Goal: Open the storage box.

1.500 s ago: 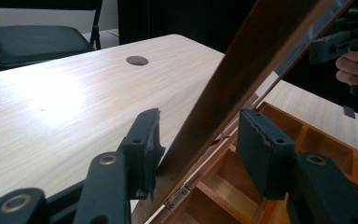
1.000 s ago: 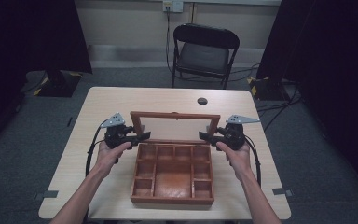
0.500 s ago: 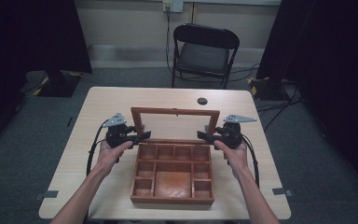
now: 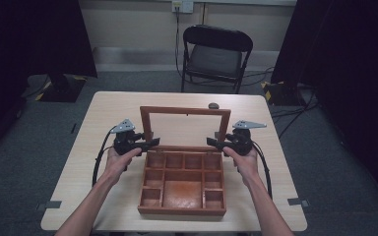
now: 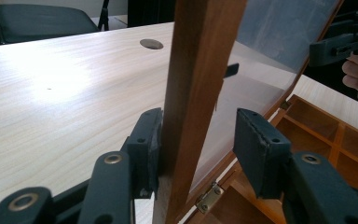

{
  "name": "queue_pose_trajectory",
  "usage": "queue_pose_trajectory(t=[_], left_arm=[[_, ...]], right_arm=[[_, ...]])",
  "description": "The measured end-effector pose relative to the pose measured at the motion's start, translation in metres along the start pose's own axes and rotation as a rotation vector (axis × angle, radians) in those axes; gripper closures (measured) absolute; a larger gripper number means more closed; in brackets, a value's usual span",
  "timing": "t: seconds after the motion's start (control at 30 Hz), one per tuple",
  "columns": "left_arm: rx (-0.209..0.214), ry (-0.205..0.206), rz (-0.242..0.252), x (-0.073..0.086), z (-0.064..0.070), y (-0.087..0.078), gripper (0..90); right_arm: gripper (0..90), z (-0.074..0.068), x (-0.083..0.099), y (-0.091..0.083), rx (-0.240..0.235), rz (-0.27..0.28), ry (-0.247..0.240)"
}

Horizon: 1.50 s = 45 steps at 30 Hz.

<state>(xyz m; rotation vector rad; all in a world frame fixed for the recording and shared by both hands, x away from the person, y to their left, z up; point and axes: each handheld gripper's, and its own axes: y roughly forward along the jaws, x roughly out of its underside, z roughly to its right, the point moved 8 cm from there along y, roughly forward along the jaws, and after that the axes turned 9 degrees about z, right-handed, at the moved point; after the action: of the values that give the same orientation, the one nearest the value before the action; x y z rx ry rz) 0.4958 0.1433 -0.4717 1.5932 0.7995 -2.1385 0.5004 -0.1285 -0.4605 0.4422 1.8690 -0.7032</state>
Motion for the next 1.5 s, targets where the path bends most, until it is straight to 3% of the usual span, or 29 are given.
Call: queue_pose_trajectory(t=[0.4, 0.57, 0.67, 1.5], left_arm=[[-0.021, -0.01, 0.01, 0.001, -0.005, 0.005, 53.8], [-0.033, -0.008, 0.002, 0.002, -0.005, 0.008, 49.1], [-0.025, -0.032, 0.005, 0.002, -0.008, 0.009, 51.2], [-0.032, -0.075, -0.02, 0.011, -0.02, 0.019, 51.7]], right_arm=[[45.6, 0.006, 0.001, 0.005, 0.021, 0.013, -0.006], [45.3, 0.009, 0.001, 0.009, 0.033, 0.018, -0.006], [45.7, 0.011, 0.001, 0.01, 0.037, 0.021, -0.006], [43.1, 0.022, 0.007, 0.023, 0.076, 0.015, 0.015]])
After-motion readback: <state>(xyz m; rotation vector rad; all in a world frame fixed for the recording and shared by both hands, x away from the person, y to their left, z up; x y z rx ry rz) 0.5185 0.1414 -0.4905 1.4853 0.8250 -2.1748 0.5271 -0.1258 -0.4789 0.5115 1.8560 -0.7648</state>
